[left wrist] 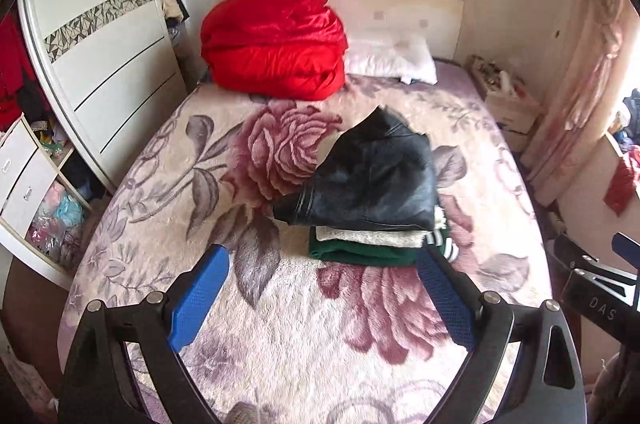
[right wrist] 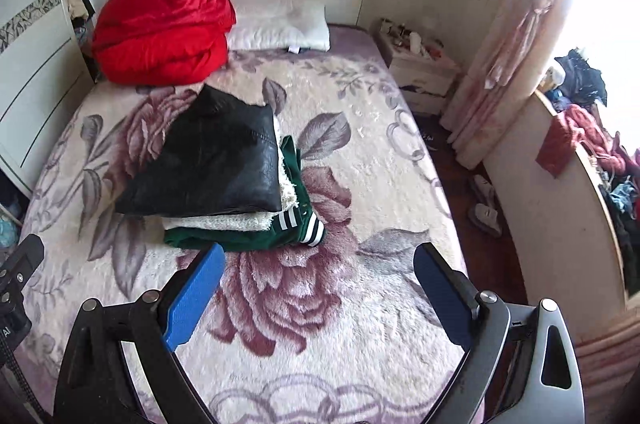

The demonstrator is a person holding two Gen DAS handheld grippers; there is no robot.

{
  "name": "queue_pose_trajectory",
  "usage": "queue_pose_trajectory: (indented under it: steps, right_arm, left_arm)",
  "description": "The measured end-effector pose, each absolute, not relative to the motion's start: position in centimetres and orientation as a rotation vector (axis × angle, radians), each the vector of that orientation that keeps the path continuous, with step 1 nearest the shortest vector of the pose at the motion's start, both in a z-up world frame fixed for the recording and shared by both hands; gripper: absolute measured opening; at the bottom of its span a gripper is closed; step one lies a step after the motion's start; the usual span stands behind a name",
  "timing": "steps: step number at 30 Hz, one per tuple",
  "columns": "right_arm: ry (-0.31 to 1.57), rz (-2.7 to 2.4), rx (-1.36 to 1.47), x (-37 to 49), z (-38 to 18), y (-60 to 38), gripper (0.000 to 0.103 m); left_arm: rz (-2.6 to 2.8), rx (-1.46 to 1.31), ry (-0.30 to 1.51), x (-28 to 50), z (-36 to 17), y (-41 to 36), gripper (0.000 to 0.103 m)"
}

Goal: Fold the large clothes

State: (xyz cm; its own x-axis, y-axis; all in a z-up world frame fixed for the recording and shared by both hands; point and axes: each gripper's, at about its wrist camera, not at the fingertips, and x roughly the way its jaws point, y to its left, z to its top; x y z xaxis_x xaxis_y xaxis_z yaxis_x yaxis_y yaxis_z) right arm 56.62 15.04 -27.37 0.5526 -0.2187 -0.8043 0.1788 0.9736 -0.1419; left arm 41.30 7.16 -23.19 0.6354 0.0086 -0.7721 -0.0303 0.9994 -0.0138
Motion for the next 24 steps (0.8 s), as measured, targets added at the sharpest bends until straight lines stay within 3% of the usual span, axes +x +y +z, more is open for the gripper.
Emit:
queue_pose_trajectory:
  steps: [10,24]
  right_arm:
    - [0.822,-0.283,-0.05,41.4,-13.5,16.1,0.097]
    - [0.761,-0.224,-0.038,28.9,-3.9,16.9,0.101]
  left_arm:
    - [-0.033,-0.003,0.799,31.3,-13.2,8.6,0.096]
    - [-0.002,-0.019,0.755,23.0,-6.8,10.0,0.099]
